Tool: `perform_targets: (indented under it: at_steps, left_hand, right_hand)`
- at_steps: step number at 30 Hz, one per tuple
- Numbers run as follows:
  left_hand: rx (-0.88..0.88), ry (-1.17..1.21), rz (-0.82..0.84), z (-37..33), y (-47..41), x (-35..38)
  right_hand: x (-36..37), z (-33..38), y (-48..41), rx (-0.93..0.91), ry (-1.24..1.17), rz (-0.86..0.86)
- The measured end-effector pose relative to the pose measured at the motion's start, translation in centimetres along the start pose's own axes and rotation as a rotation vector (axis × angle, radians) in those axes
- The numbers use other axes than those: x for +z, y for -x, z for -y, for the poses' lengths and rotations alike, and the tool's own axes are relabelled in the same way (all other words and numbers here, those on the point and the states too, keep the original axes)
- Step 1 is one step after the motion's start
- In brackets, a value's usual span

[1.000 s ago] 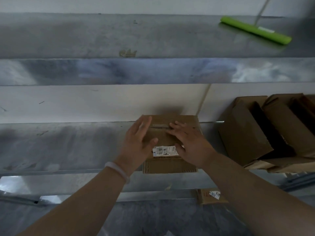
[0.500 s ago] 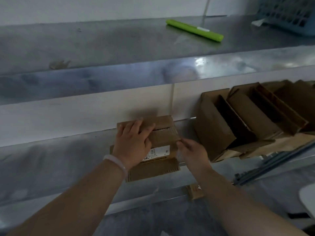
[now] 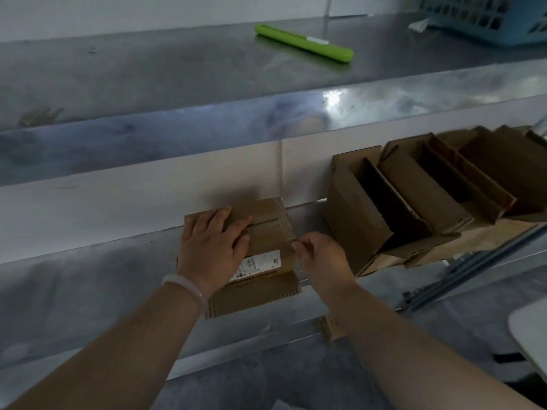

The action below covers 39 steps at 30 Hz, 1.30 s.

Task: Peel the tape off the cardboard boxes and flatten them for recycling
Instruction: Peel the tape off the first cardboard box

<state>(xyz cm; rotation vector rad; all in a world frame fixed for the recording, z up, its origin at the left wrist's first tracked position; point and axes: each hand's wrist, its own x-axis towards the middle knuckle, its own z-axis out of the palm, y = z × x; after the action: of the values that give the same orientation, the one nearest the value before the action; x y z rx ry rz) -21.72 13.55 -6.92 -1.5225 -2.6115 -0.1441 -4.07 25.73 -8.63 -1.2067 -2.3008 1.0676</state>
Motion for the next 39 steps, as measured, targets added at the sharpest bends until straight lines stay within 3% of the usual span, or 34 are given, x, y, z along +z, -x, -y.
perform_targets:
  at_steps: [7,15,19,27,34,39]
  left_hand:
    - [-0.002,-0.009,0.002,-0.2,0.2,-0.4]
    - [0.041,0.037,-0.054,0.0,0.7,-0.6]
    - [0.051,0.042,-0.037,0.3,0.7,-0.7]
    - [0.013,0.032,0.024,0.7,0.4,-0.5]
    - [0.008,0.065,0.022,0.8,0.4,-0.5]
    - [0.024,0.084,0.021,0.8,0.4,-0.6]
  right_hand:
    - [-1.3,-0.2,-0.5,0.070,-0.315,0.091]
    - [-3.8,1.8,-4.1,0.064,-0.288,-0.008]
    - [-4.3,3.0,-5.4,0.119,-0.602,0.076]
    - [-5.3,2.0,-5.1,-0.085,-0.164,0.325]
    - [-4.0,2.0,-5.2,-0.274,-0.037,0.038]
    - [-3.8,1.3,-4.8,-0.527,0.184,0.082]
